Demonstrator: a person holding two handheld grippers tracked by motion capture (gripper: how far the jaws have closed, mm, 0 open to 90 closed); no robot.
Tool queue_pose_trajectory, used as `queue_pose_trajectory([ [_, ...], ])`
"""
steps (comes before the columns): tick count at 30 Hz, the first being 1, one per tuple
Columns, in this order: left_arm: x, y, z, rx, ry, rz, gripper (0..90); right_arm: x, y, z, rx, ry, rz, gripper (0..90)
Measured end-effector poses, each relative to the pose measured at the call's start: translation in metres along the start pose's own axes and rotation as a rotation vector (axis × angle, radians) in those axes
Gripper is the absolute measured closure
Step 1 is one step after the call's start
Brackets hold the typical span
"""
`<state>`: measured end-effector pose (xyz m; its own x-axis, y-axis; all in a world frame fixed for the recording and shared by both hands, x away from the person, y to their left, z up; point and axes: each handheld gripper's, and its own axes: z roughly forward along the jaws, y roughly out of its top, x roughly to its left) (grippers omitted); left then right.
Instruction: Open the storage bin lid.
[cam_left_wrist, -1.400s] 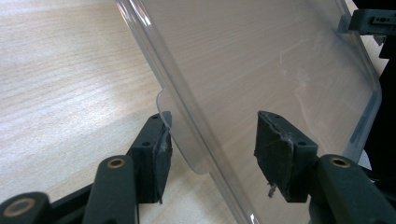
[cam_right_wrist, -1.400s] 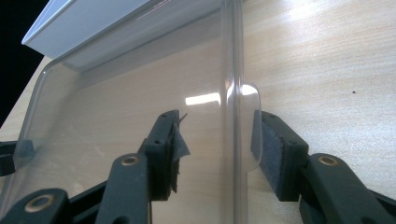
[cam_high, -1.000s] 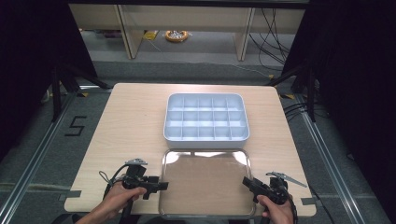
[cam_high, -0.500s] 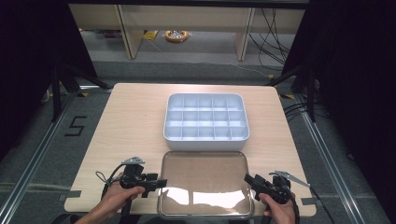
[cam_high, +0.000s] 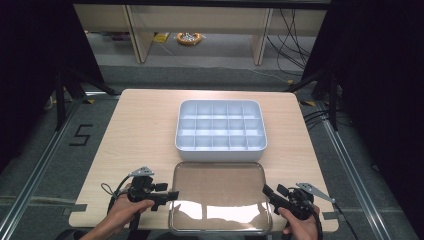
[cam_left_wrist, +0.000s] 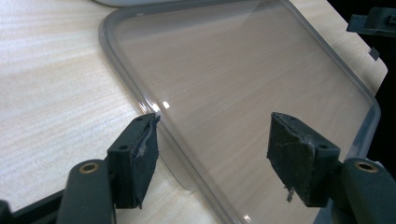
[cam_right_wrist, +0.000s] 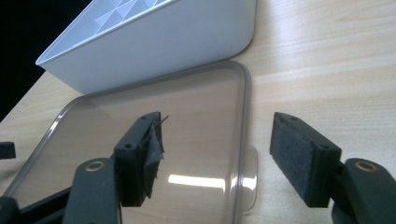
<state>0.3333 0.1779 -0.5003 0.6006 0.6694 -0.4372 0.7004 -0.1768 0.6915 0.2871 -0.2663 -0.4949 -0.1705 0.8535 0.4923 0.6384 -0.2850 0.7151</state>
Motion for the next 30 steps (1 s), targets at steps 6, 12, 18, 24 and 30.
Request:
queue_pose_trajectory([
  [6, 0.000, -0.001, -0.002, -0.011, 0.003, 0.039, 29.1, 0.008, 0.000, -0.004, 0.022, -0.017, 0.002, 32.7],
  [12, 0.002, -0.002, -0.008, -0.023, -0.010, 0.048, 26.7, 0.010, -0.001, -0.005, -0.023, -0.012, -0.104, 32.0],
  [18, 0.002, -0.004, -0.012, -0.043, -0.033, 0.050, 19.9, 0.008, -0.001, -0.004, -0.041, -0.014, -0.227, 30.5],
  [24, 0.002, -0.007, -0.017, -0.050, -0.047, 0.061, 15.5, 0.013, -0.004, -0.007, -0.023, -0.022, -0.250, 27.2],
  [30, 0.000, -0.010, -0.021, -0.065, -0.044, 0.068, 14.7, 0.014, -0.010, -0.014, -0.034, -0.002, -0.246, 21.2],
])
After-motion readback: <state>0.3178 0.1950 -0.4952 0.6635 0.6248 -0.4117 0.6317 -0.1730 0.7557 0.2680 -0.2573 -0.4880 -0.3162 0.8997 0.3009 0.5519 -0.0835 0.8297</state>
